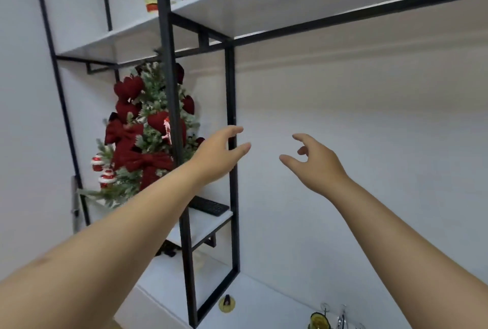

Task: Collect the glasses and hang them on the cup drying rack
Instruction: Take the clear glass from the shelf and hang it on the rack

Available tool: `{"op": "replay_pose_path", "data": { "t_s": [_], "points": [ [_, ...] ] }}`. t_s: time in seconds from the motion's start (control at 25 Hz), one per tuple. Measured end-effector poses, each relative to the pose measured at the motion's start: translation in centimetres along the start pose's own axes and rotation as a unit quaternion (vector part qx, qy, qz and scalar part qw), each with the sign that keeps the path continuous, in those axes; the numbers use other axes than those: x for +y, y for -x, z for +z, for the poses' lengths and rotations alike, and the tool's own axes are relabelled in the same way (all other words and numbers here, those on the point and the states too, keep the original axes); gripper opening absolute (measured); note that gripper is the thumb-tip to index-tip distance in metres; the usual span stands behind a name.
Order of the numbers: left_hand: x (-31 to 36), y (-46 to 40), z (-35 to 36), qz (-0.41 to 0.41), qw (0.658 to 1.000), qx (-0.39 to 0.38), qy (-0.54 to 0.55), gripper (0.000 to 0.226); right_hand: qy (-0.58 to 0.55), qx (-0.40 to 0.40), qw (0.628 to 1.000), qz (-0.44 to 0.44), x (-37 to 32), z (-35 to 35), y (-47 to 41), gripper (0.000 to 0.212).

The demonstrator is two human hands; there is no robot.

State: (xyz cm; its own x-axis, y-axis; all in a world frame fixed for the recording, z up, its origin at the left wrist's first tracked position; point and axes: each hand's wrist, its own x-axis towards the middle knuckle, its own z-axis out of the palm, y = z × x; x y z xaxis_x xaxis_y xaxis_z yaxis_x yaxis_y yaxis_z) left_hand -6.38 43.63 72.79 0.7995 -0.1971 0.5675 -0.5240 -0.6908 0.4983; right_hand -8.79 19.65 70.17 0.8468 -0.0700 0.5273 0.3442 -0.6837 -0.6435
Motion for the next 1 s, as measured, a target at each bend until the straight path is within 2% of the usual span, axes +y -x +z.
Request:
{"op": "replay_pose_path", "data": {
  "t_s": [0.24,0.44,0.68,1.0],
  "points": [
    [1.5,4.7,-5.0,-0.010,0.999,0.037,-0.031,0.060,-0.042,-0.021,0.998,-0.042,-4.1,-0.1,2.5,0.069],
    [0.3,9.1,-8.1,-0.019,0.998,0.031,-0.049,0.059,-0.115,-0.029,0.989,-0.084,-6.2,2.6,5.0,0.062],
    [-6.3,14.5,-11.9,-0.119,0.988,0.103,-0.001,0.054,-0.201,-0.107,0.968,-0.102,-9.9,9.9,5.5,0.051],
    [-16.7,17.7,-16.4,-0.194,0.966,0.171,0.010,0.048,-0.268,-0.229,0.928,-0.123,-15.7,24.5,3.6,0.051]
  ]
}}
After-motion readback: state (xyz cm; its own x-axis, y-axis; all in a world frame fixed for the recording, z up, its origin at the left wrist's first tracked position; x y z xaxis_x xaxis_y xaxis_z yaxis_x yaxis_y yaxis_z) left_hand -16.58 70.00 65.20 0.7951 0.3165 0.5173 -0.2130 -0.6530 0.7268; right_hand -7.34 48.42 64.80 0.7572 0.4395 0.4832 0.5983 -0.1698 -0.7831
